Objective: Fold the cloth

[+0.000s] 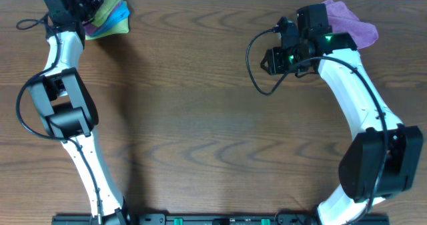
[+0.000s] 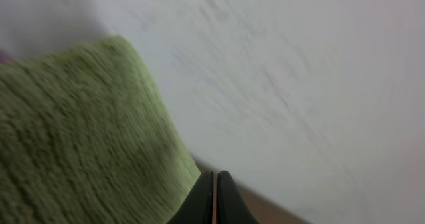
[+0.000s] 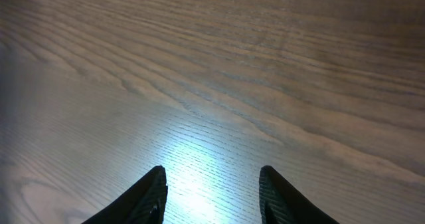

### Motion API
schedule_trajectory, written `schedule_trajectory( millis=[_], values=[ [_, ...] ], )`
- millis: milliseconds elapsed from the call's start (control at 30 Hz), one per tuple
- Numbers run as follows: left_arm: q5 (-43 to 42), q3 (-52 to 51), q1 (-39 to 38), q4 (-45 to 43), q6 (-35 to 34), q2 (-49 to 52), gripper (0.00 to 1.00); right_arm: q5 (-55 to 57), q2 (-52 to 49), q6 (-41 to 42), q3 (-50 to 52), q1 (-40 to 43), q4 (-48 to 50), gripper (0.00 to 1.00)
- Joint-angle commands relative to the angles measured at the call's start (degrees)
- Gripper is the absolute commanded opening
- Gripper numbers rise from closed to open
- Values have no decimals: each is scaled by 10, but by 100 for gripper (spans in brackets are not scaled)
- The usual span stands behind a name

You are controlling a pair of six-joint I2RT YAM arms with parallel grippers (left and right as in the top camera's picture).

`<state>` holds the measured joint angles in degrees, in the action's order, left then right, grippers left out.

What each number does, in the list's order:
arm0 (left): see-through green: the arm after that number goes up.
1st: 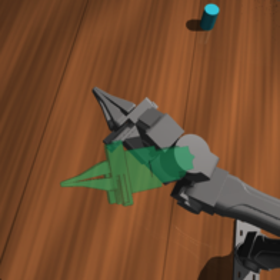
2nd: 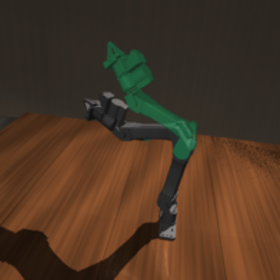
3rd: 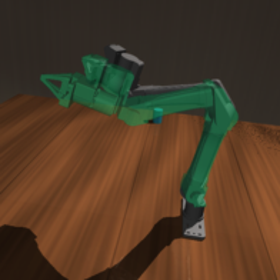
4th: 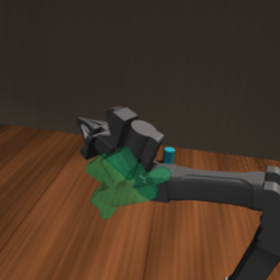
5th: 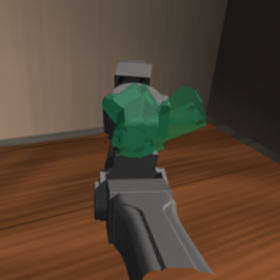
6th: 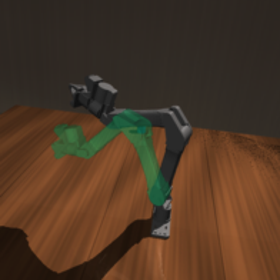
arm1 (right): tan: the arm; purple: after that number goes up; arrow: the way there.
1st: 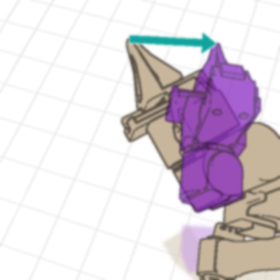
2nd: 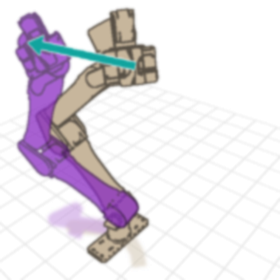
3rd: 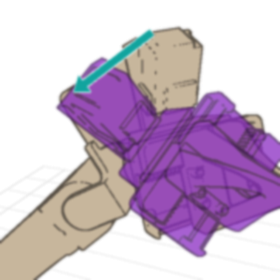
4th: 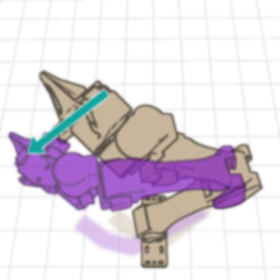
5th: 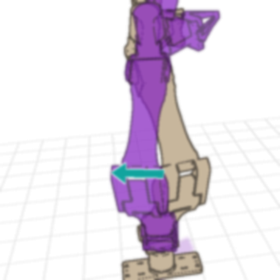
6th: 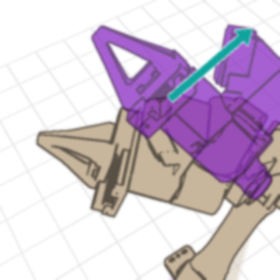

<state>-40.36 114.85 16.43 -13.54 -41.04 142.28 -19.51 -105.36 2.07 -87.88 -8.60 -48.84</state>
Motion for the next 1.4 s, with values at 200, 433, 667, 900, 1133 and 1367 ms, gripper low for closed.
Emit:
schedule_trajectory(
  millis=[200,433,667,900,1133,1367],
  values=[
    [-94,5,4,124,91,-115,6,27,36,-23,0,8,-21,38],
    [56,5,-13,468,348,-290,6,83,156,-71,-2,34,-85,45],
    [115,5,-21,710,437,-409,6,112,277,-90,3,43,-142,40],
    [158,-20,-22,861,487,-524,6,122,451,-110,123,46,-95,43],
    [218,-297,-22,808,481,-777,6,153,694,-24,364,46,14,73],
    [230,-509,-22,723,401,-944,33,215,741,37,423,45,58,99]
  ],
)
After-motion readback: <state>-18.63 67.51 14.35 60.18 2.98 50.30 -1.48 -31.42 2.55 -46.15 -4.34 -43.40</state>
